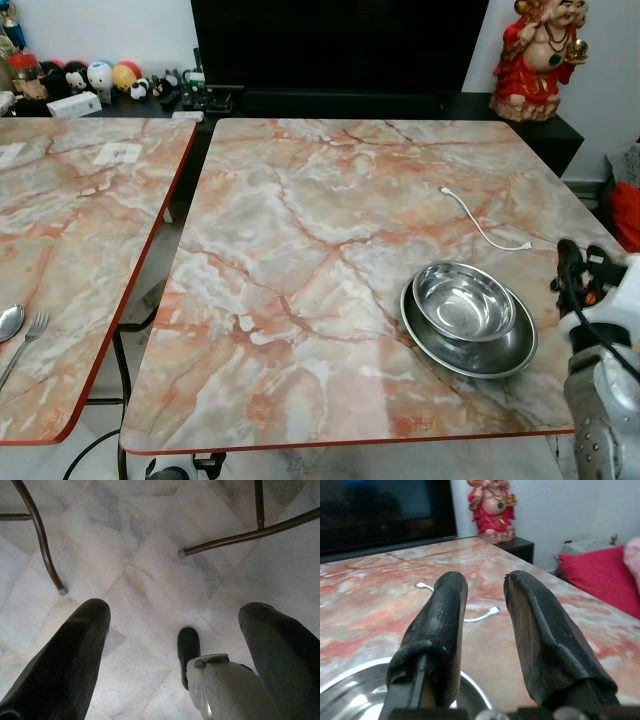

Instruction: Setting the table

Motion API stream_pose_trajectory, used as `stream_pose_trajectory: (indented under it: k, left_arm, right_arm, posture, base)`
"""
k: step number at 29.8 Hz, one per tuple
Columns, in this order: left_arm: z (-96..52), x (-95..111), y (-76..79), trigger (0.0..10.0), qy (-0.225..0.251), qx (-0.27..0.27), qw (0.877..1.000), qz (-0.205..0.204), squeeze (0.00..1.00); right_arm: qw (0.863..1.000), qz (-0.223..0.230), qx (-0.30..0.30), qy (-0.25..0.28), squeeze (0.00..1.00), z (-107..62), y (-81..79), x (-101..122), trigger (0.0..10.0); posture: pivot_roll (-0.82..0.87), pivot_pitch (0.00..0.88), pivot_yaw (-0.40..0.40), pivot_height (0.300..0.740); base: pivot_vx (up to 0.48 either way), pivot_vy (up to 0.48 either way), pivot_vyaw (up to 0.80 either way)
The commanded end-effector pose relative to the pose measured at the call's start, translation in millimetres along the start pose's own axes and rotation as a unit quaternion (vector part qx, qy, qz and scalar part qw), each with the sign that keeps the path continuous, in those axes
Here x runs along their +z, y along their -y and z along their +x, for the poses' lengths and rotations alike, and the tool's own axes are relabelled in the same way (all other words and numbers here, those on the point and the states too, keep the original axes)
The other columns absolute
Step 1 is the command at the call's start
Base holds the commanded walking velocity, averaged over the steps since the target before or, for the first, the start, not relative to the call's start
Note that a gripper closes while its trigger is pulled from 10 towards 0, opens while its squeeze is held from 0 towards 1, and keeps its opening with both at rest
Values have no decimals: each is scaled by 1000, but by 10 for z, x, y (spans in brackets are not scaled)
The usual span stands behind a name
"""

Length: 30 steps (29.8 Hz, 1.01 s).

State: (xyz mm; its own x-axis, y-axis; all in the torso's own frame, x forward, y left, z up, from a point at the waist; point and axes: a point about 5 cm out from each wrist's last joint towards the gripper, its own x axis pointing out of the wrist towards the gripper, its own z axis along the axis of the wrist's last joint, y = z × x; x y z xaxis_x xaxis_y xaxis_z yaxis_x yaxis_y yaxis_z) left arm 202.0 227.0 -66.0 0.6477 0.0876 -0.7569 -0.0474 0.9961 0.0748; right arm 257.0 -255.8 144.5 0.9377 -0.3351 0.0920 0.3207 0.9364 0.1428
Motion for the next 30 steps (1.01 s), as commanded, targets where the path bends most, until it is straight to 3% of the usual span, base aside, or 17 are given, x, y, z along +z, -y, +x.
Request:
stream_pose_trajectory:
  k: [1, 6, 9, 15, 30]
  left_arm:
    - [-7, -9, -25, 10000, 0, -1, 1000, 12, 0]
    - [-12, -14, -66, 10000, -3, 3, 1000, 13, 0]
    - [-15, -19, -86, 10000, -6, 5, 1000, 13, 0]
    - [-18, -27, -103, 10000, -10, 4, 1000, 17, 0]
    - [-21, -44, -91, 10000, -10, 1, 1000, 18, 0]
  right_arm:
    - [1000, 5, -9, 13, 0, -12, 46, -7, 10000]
    - [1000, -19, 3, 13, 0, -23, -49, -78, 10000]
    - [1000, -22, 18, 13, 0, -20, -102, -106, 10000]
    - [999, -18, 41, 19, 0, 10, -168, -109, 10000]
    - [998, 0, 45, 37, 0, 74, -205, -49, 10000]
  posture:
    - [-8, 0, -34, 740]
    - [-3, 0, -23, 740]
    - [2, 0, -19, 740]
    - [7, 0, -17, 740]
    - [11, 0, -22, 740]
  base:
    - [0, 0, 0]
    - [0, 0, 0]
    - [0, 86, 800]
    - [0, 480, 800]
    - [0, 480, 0]
